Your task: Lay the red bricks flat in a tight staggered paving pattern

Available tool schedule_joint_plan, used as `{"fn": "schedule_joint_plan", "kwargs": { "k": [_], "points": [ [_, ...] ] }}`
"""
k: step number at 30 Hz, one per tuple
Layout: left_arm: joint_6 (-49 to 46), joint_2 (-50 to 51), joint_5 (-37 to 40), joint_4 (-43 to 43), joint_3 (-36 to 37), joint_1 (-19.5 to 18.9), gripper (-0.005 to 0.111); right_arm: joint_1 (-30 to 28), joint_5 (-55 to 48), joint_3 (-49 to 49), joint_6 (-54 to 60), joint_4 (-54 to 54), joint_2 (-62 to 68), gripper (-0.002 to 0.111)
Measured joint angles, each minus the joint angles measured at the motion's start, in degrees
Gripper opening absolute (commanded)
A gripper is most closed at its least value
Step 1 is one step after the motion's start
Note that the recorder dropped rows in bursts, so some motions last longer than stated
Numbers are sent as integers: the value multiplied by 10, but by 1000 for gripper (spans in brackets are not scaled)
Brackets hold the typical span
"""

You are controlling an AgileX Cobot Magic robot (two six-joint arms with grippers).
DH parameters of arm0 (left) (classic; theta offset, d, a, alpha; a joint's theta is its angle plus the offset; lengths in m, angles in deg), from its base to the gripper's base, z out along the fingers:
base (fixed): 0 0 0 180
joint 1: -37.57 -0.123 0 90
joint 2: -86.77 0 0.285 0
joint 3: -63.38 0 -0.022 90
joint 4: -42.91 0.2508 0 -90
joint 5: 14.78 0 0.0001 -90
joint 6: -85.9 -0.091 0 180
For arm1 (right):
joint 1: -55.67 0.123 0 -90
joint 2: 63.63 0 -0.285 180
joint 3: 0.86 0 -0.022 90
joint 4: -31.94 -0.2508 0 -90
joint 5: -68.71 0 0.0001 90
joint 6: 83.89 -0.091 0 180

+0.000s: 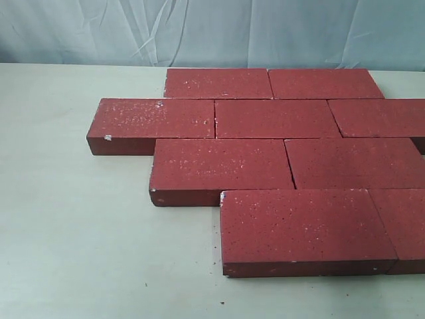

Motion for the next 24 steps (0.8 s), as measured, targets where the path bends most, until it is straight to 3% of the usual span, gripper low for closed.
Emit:
{"fn": "schedule_joint_plan", "kwargs": {
  "k": [4,9,24],
  "points": [
    [0,0,-32,37,11,0,0,0,0,0,0,0,0,-1],
    [147,-21,-102,202,87,0,0,0,-1,0,0,-10,0,-1],
    [170,-172,-141,266,232,0,0,0,-3,0,0,-10,0,-1]
  ]
}}
